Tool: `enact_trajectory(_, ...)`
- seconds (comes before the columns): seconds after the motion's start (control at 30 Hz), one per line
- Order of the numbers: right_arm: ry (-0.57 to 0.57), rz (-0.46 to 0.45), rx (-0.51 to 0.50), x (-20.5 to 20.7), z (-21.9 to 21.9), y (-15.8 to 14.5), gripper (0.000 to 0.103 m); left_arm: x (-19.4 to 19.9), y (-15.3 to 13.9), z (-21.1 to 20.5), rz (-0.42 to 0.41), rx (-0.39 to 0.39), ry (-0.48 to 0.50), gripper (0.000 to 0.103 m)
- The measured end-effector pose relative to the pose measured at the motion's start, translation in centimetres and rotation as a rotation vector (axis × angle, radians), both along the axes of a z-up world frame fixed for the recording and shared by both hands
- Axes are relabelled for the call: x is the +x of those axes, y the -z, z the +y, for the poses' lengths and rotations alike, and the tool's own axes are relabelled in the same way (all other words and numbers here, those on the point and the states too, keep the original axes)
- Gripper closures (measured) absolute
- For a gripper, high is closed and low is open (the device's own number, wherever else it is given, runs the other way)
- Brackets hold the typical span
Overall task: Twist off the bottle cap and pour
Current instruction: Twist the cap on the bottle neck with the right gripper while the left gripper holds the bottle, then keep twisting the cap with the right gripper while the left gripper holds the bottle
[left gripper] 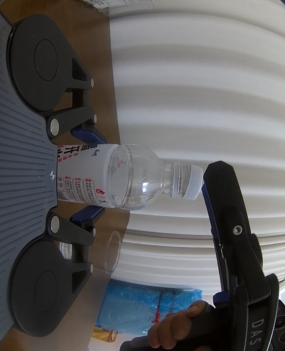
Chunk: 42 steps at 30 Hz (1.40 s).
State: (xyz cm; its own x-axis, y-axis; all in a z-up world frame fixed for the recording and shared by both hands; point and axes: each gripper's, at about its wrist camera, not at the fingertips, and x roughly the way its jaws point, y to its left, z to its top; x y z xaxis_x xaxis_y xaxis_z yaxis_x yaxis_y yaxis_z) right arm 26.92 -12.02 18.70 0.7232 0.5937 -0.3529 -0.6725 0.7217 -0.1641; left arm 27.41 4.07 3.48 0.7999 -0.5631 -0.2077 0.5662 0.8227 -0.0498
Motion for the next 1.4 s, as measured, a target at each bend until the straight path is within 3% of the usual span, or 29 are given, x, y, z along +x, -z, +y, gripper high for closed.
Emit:
enact_trajectory(0.73, -0.038, 0.008, -0.046, 0.3, 1.7, 0.1, 0.048, 0.1, 0.2, 0.2, 0.0, -0.003, 0.008, 0.042)
enact_trajectory(1.1, -0.003, -0.028, 0.0, 0.2, 0.9, 0.0, 0.048, -0.6, 0.0, 0.3, -0.001, -0.004, 0.006, 0.042)
enact_trajectory(1.23, 0.057, -0.031, 0.046, 0.6, -0.3, 0.6, 0.05, -0.6, -0.1, 0.3, -0.001, -0.004, 0.005, 0.042)
enact_trajectory(1.4, 0.083, -0.007, 0.085, 1.0, -0.9, 1.4, 0.062, -0.7, -0.2, 0.4, -0.001, -0.003, 0.005, 0.042)
